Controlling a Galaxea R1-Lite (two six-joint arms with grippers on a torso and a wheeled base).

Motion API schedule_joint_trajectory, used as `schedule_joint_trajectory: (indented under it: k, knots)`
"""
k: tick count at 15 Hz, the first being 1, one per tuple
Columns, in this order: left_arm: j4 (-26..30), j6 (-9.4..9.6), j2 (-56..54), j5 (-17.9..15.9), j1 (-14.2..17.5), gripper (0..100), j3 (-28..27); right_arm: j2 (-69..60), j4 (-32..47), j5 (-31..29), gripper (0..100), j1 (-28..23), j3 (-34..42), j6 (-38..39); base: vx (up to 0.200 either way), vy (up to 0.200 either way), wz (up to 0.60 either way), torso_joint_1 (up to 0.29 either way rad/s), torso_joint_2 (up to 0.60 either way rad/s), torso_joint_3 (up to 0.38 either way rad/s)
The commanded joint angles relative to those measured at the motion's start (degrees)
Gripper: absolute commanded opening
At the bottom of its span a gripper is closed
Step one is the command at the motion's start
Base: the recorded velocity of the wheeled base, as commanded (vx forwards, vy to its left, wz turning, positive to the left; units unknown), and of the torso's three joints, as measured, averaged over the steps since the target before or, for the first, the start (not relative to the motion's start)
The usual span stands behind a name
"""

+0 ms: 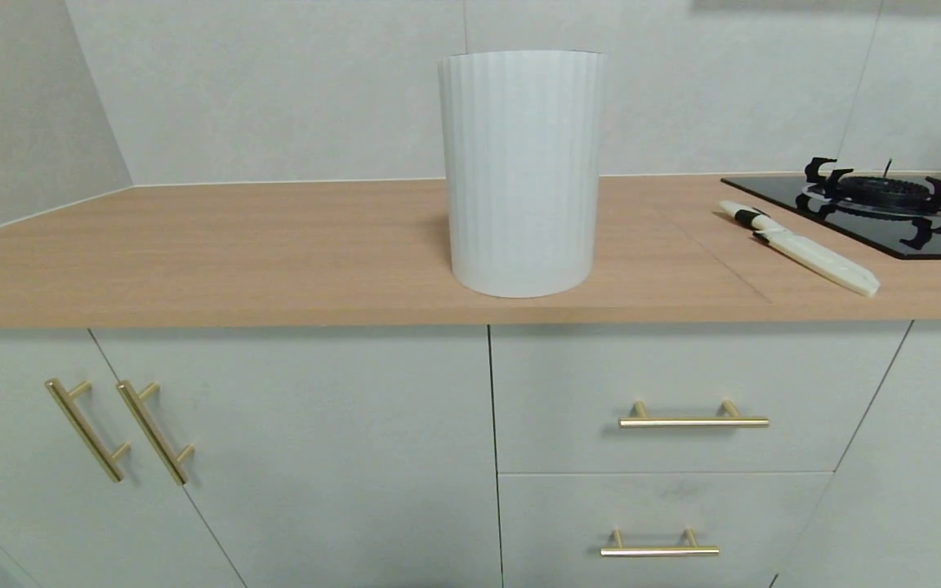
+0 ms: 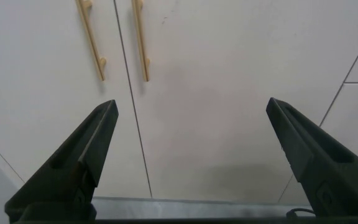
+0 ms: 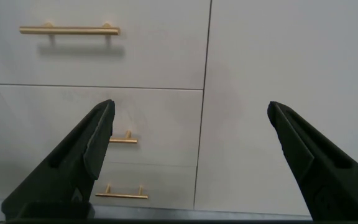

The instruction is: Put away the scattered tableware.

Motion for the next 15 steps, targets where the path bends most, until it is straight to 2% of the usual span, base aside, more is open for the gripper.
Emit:
schedule_joint_trajectory:
  k: [1, 3, 15]
  knots:
    - [0.02, 0.01, 0.02, 0.02, 0.02, 100, 0.0, 0.07, -0.02, 0.02, 100, 0.08, 0.0, -0.04, 0.0, 0.0, 0.0, 0.0, 0.0, 0.0]
    - [0.02, -0.08, 0.02, 0.02, 0.02, 100, 0.0, 0.07, -0.02, 0.02, 100, 0.0, 0.0, -0.04, 0.2, 0.0, 0.0, 0.002, 0.0, -0.005]
    - [0.02, -0.08, 0.02, 0.02, 0.02, 100, 0.0, 0.07, -0.02, 0.02, 100, 0.0, 0.0, -0.04, 0.0, 0.0, 0.0, 0.0, 0.0, 0.0]
